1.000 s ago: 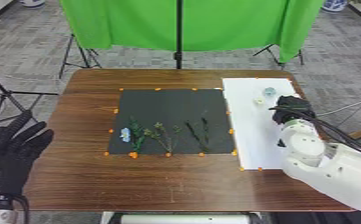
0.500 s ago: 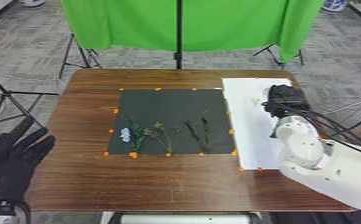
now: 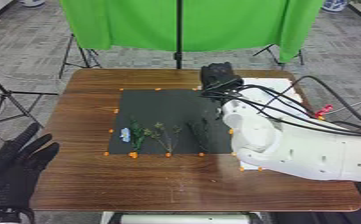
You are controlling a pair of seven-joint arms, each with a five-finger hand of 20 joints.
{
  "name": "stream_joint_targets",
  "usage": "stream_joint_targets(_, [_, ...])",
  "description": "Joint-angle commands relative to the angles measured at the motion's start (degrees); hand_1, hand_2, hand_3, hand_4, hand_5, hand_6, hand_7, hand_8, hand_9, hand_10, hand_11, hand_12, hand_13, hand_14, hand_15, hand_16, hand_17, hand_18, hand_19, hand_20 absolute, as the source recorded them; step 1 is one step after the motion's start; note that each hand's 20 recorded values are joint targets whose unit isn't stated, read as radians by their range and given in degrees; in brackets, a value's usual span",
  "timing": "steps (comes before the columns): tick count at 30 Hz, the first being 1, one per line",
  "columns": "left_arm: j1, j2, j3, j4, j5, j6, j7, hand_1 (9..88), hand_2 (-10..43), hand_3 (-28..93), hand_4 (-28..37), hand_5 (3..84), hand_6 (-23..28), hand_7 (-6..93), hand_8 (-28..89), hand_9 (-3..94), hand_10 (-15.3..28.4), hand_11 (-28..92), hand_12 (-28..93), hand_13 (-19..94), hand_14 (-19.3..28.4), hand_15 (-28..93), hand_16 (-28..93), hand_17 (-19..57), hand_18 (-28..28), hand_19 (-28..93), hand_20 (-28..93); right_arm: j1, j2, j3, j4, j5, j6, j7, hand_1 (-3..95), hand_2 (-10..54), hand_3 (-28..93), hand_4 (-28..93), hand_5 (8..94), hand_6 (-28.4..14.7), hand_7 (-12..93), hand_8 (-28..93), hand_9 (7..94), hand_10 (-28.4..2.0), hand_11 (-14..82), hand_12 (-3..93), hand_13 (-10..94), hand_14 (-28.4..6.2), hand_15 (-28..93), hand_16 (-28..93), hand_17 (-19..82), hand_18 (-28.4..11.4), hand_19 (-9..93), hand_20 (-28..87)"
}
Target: Arrange flowers
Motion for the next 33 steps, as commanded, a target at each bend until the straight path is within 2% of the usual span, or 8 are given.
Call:
stream_joint_targets(1, [-2.97, 2.2, 0.29, 0.76, 1.34, -1.02, -1.45, 20.0, 5.8, 79, -28.1, 36.0, 7.2, 14.0, -9, 33.5, 18.2, 30, 11, 25, 26.5, 64, -13, -8.3, 22.1, 57, 24, -0.24, -14.74, 3.14, 4.99, 3.25, -2.9, -3.26, 53.4, -9.5, 73, -28, 85.4, 2.4, 20, 4, 93.7, -6.1, 15.6, 31.6, 85, -3.6, 56, 21, 35, -17.2, 84, 13])
stream_joint_targets(3, [-4.39, 2.5, 0.28, 0.91, 1.87, -1.71, -2.38, 20.0, 5.7, 79, -28.1, 36.0, 7.1, 14.5, -9, 33.6, 17.8, 30, 11, 25, 26.3, 64, -13, -8.3, 22.1, 57, 24, -0.11, -16.71, 2.46, 6.15, 4.11, -3.64, -3.21, 53.1, -9.5, 74, -28, 85.7, 2.3, 19, 4, 93.7, -6.4, 16.1, 31.4, 85, -3.7, 56, 21, 35, -17.3, 84, 13])
stream_joint_targets(11, [-8.5, 3.83, 0.96, 1.25, 3.51, -4.03, -3.5, 19.8, 5.2, 80, -28.2, 35.8, 5.9, 18.1, -11, 34.2, 16.5, 35, 10, 26, 25.7, 67, -13, -7.9, 22.0, 58, 24, 0.25, -21.95, 0.1, 8.86, 7.84, -4.78, -1.11, 52.4, -9.5, 75, -28, 86.6, 2.4, 18, 5, 93.7, -7.4, 18.0, 30.4, 85, -4.3, 56, 22, 34, -17.7, 84, 14])
stream_joint_targets(15, [-10.37, 3.73, 1.19, 1.27, 4.57, -5.47, -4.42, 19.5, 4.9, 80, -28.3, 35.2, 4.9, 21.7, -14, 34.4, 15.6, 40, 7, 28, 25.4, 70, -15, -7.6, 22.2, 59, 24, 0.52, -23.55, -1.04, 9.48, 9.34, -4.54, 0.25, 52.4, -9.5, 75, -28, 87.0, 2.6, 17, 5, 93.7, -7.9, 19.4, 29.7, 85, -4.7, 57, 22, 34, -17.8, 84, 14])
stream_joint_targets(19, [-11.39, 4.76, 1.29, 1.13, 4.93, -6.06, -4.03, 19.4, 4.9, 80, -28.3, 34.9, 4.2, 23.7, -15, 34.5, 14.7, 44, 6, 29, 25.4, 72, -17, -7.3, 22.3, 60, 23, 2.34, -25.99, -3.2, 10.81, 13.42, -2.26, 2.49, 52.5, -9.5, 74, -28, 87.4, 2.8, 16, 4, 93.7, -8.2, 20.9, 29.0, 85, -4.8, 57, 22, 34, -17.9, 84, 15])
stream_joint_targets(26, [-12.41, 6.13, 0.48, 0.71, 5.18, -6.39, -4.72, 19.6, 4.8, 79, -28.3, 34.9, 4.0, 25.2, -16, 34.7, 15.1, 49, 4, 29, 26.5, 75, -18, -7.2, 22.6, 62, 21, 5.68, -30.02, -6.43, 12.93, 20.89, -0.24, 3.97, 52.9, -9.5, 72, -28, 87.4, 4.2, 15, 4, 93.7, -7.7, 27.1, 25.6, 86, -4.8, 58, 22, 33, -17.4, 84, 15])
stream_joint_targets(31, [-13.52, 5.84, -0.01, 0.76, 5.66, -7.56, -6.39, 19.6, 4.7, 79, -28.3, 35.2, 4.0, 26.6, -16, 35.0, 15.6, 53, 2, 30, 27.8, 77, -20, -7.3, 23.1, 63, 20, 5.86, -30.75, -6.1, 13.24, 22.91, -0.89, 4.97, 53.0, -9.5, 72, -28, 87.0, 4.5, 15, 3, 93.7, -7.5, 30.9, 23.2, 86, -4.7, 58, 22, 32, -16.7, 84, 16])
stream_joint_targets(33, [-13.39, 5.84, -0.12, 0.58, 5.6, -7.1, -6.15, 19.8, 4.7, 79, -28.3, 35.3, 4.2, 26.6, -17, 34.9, 15.9, 53, 2, 29, 28.1, 77, -20, -7.4, 23.2, 64, 19, 5.74, -31.24, -6.06, 13.63, 23.1, -0.63, 5.34, 52.9, -9.5, 71, -28, 86.7, 4.6, 15, 3, 93.7, -7.4, 31.7, 22.4, 86, -4.7, 58, 22, 32, -16.6, 83, 16])
